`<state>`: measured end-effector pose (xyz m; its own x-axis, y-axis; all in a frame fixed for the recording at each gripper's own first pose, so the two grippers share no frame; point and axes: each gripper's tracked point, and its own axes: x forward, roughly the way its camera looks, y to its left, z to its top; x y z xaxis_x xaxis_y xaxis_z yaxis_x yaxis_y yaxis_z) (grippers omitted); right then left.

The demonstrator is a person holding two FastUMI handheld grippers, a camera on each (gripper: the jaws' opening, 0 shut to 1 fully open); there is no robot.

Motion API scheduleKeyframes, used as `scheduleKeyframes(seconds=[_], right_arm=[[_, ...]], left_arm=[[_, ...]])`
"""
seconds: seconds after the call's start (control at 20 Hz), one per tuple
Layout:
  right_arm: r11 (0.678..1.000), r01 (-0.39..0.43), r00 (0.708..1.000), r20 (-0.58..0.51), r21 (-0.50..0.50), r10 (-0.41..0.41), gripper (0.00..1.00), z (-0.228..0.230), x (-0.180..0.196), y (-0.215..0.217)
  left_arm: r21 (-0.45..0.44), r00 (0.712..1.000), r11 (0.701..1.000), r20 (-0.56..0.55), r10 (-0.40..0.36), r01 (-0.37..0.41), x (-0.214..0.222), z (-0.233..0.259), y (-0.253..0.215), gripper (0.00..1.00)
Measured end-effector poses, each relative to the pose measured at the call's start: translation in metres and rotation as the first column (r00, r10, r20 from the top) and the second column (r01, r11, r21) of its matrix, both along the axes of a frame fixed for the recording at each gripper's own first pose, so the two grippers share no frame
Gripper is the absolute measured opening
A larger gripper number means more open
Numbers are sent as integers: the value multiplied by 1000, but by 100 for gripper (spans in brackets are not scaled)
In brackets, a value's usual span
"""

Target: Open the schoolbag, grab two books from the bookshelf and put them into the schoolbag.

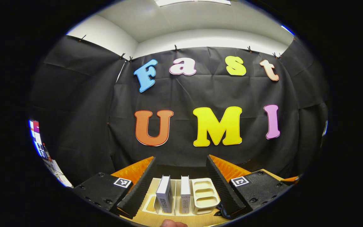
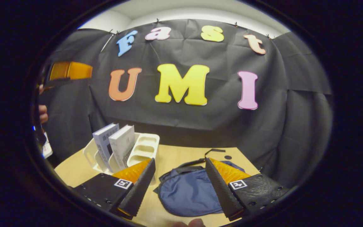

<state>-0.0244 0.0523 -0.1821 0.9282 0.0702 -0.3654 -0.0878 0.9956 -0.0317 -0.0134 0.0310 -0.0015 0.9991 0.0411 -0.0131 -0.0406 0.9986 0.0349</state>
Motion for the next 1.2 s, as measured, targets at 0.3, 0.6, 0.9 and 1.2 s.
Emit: scheduleKeyframes(seconds=[0.3,0.6,0.9,1.2], right_arm=[[997,-65,983,-173,-44,56,96,-99,2,28],[988,-104,950,-304,-113,65,99,-178,-2,36],[976,-99,934,-358,-196,23,96,-226,-6,30],[974,-36,931,-361,-223,-49,96,-246,4,20]], left_arm=[[12,1000,1000,-16,8,-8,-1,-9,13,98],[23,999,999,-32,22,-22,-7,-15,27,98],[35,998,998,-46,44,-43,-9,-18,42,98],[57,998,998,-40,44,-42,-12,-12,47,98]])
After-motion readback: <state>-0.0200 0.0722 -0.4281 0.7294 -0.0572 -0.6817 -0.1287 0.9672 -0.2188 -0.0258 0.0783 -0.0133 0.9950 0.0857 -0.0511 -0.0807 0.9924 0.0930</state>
